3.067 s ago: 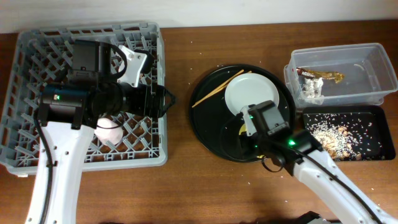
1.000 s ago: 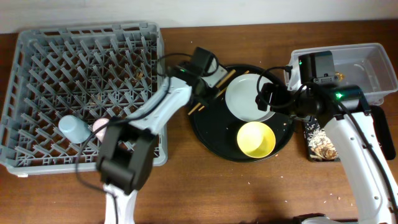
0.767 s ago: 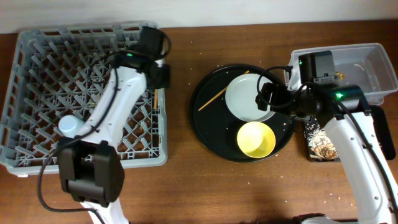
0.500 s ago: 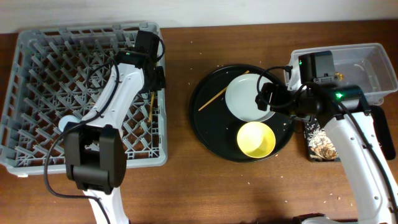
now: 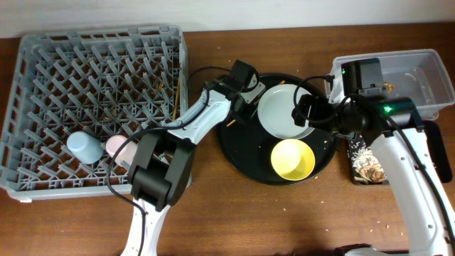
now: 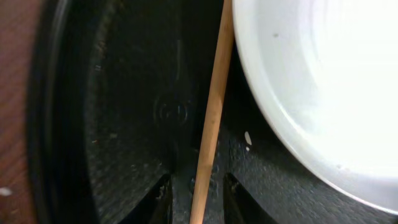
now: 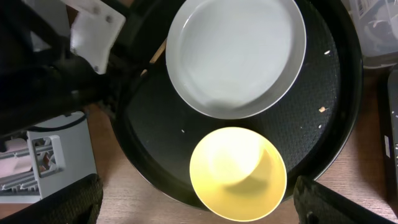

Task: Sort waste into correct bins and load items into the dishwasher rack
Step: 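Pick up the wooden chopsticks with the left gripper and place them in the rack, then grasp the yellow bowl with the left gripper and place it in the rack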

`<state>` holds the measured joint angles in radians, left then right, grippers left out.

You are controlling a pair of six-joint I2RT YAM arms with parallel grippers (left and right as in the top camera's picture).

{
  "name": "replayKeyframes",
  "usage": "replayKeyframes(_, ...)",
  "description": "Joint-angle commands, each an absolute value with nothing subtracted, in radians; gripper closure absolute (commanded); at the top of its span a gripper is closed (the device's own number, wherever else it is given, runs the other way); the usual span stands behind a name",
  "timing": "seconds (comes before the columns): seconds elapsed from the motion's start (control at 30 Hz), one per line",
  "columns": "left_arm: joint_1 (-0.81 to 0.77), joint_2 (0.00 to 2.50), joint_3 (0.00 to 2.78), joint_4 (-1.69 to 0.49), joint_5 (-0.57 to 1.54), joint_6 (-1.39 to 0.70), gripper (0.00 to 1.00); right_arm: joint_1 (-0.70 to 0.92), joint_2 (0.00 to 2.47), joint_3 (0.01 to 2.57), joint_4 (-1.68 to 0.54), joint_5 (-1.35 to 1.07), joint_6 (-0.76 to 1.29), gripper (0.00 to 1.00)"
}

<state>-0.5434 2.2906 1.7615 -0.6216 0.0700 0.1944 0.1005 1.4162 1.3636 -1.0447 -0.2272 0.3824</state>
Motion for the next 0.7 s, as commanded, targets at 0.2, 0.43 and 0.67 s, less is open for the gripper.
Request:
replayKeyframes(0.2, -0.546, 2.312, 1.824, -0.770, 0.039, 0.135, 1.00, 0.097, 1.401, 1.380, -1.045, -0.229, 0.383, 0.02)
replayKeyframes(0.43, -0.375, 2.003, 1.986, -1.110, -0.080, -0.202, 1.00, 0.098, 1.401, 1.380, -1.045, -0.229, 0.383, 0.02)
replayKeyframes(0.67, -0.202, 2.079, 1.782, -0.992, -0.101, -0.275, 0.93, 0.098, 1.401, 1.380, -1.044, -0.229, 0.383, 0.01)
